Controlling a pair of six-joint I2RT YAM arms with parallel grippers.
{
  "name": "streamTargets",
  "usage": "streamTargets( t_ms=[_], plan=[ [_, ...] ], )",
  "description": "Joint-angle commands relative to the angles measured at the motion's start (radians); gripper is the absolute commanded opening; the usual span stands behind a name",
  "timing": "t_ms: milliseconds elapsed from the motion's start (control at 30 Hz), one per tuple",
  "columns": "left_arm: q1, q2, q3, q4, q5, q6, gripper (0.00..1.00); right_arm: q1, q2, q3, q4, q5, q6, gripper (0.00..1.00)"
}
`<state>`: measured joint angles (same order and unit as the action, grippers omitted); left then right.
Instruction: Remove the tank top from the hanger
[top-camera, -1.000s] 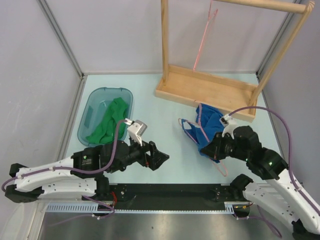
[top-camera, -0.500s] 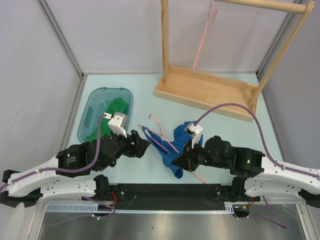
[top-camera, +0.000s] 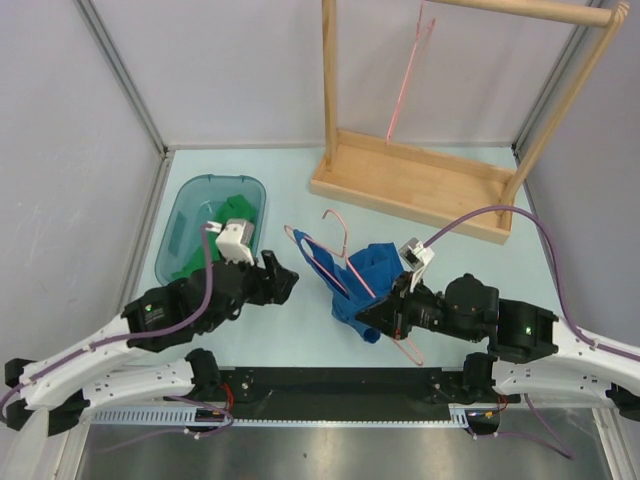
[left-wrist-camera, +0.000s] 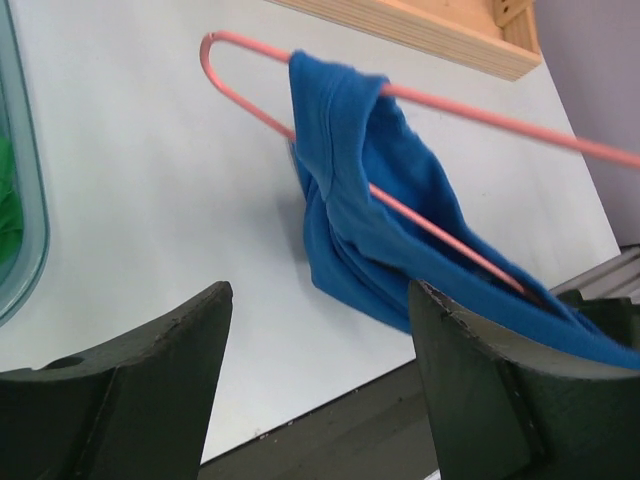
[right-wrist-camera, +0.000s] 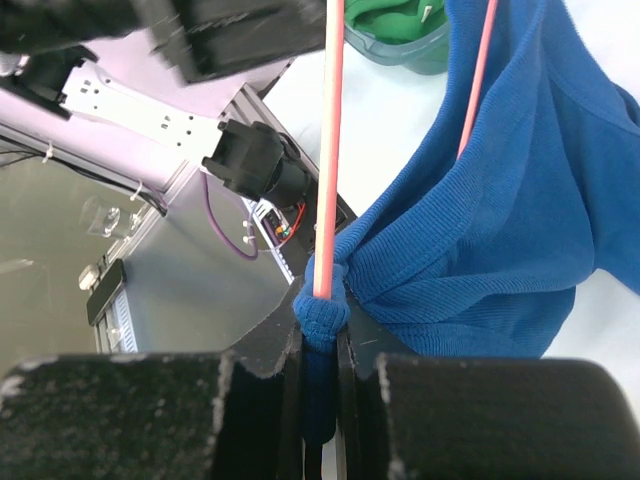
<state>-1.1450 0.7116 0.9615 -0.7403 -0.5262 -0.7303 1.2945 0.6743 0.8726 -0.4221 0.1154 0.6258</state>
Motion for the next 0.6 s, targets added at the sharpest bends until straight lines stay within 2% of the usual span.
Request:
streamTargets(
  t_ms=[0,233,333,433,567],
  plan=[
    [0.122,0.075,0.016,0.146,0.188,0.063,0.75,0.009,-0.044,-0.012,0.065,-0.008,0.009,0.0],
    [0.241,0.195,0.023,0.223,0.33,0.091,0.72,0.009,-0.077,-0.017,0.042,-0.022,0.018,0.0],
    [0.284,0.212,0.022,0.265,0.39,0.107,0.63,0.011,-0.1,-0.023,0.023,-0.022,0.02,0.0],
    [0.312,0.23,0.032,0.277,0.391,0.121,0.54,0.011,-0.119,-0.02,-0.006,-0.017,0.017,0.0],
    [0.388,0.261,0.045,0.291,0.451,0.153,0.37,0.011,-0.13,-0.008,-0.035,-0.04,0.011,0.0]
  ],
)
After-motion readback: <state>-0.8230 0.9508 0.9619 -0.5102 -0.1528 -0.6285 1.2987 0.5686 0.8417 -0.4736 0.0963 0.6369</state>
